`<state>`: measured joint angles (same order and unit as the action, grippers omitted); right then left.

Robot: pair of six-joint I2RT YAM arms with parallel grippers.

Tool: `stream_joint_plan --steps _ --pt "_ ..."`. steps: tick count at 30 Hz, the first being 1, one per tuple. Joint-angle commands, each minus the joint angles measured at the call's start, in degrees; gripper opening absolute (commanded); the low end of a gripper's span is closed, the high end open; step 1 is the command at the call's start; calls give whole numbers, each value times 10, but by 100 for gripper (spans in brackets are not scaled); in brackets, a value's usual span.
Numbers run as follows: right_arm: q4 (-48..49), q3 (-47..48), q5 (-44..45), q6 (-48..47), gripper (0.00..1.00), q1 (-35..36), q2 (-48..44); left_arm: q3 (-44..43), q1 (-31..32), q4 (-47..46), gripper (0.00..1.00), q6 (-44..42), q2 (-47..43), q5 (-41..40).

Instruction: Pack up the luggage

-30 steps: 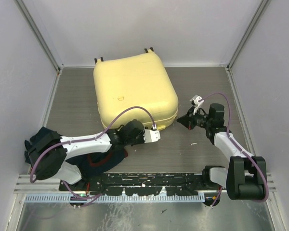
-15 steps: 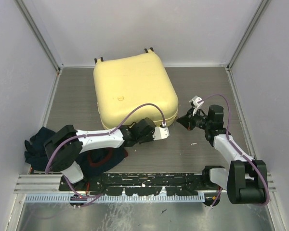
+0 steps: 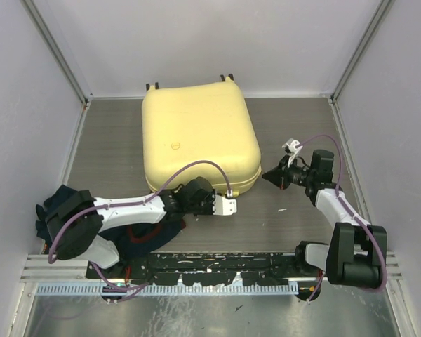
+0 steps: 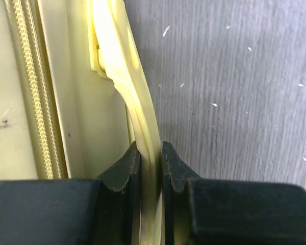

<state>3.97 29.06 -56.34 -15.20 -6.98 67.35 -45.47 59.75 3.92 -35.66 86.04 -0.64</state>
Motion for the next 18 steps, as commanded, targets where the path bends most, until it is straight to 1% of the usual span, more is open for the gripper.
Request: stream_joint_plan --steps 1,6,8,11,14,18 --pt "46 58 73 -33 1 -49 28 38 -1 125 0 -93 -45 61" --pt "72 85 77 -29 0 -73 63 51 -1 156 0 -132 -67 94" --pt "111 88 88 -2 0 -74 77 59 -1 164 0 -160 -73 106" --pt "179 90 102 76 1 -72 103 63 -1 174 0 -185 -78 121" --pt "228 87 113 139 1 -58 123 55 -1 181 0 -182 -71 122" --pt "251 73 113 172 1 -32 120 40 -1 189 0 -172 -65 119"
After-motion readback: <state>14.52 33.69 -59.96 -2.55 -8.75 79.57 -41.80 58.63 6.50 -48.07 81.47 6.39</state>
